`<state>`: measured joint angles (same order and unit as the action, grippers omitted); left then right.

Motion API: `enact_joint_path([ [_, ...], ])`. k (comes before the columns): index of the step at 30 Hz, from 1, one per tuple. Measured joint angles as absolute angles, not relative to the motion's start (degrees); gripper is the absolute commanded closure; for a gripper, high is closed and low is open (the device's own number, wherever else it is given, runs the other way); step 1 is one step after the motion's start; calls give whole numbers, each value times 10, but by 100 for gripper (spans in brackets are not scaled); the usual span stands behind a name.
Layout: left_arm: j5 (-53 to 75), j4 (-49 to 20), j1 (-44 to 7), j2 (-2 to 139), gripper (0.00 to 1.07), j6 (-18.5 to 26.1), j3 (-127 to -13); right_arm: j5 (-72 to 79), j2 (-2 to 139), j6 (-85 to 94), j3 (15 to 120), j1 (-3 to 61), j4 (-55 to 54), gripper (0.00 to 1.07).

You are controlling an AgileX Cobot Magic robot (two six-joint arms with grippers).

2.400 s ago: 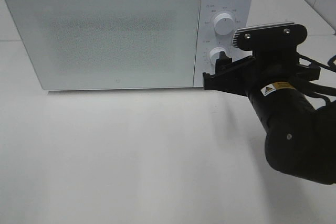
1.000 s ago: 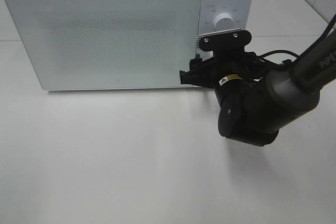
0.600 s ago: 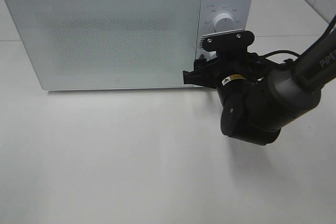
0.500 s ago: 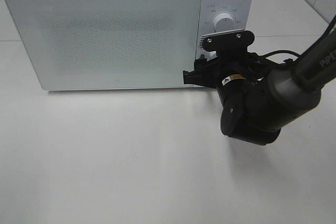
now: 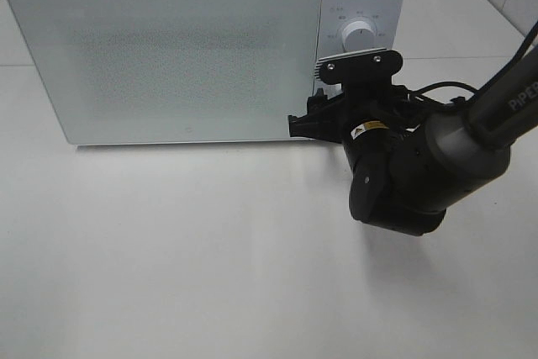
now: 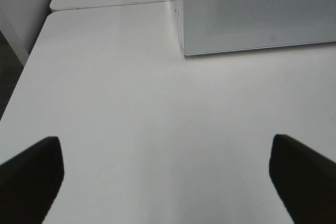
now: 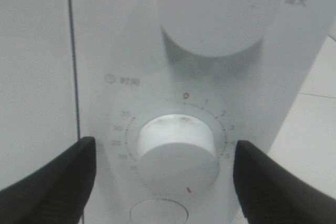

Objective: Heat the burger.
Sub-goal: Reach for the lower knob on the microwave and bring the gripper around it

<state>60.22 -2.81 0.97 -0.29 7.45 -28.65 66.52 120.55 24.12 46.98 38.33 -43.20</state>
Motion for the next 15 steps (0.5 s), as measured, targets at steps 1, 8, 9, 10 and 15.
enact_joint_path([
  [1,602,-28,10,-3,7,74,-286,665,1206,241,470,387,-432,39],
  [8,602,-28,10,-3,7,74,-286,666,1206,242,477,387,-433,45],
  [9,602,-28,10,-3,7,74,-286,666,1206,242,480,387,-433,48],
  [10,602,-28,10,-3,7,74,-286,666,1206,242,480,387,-433,48],
  [15,602,-28,10,-3,7,74,-286,672,1206,242,482,387,-451,76],
])
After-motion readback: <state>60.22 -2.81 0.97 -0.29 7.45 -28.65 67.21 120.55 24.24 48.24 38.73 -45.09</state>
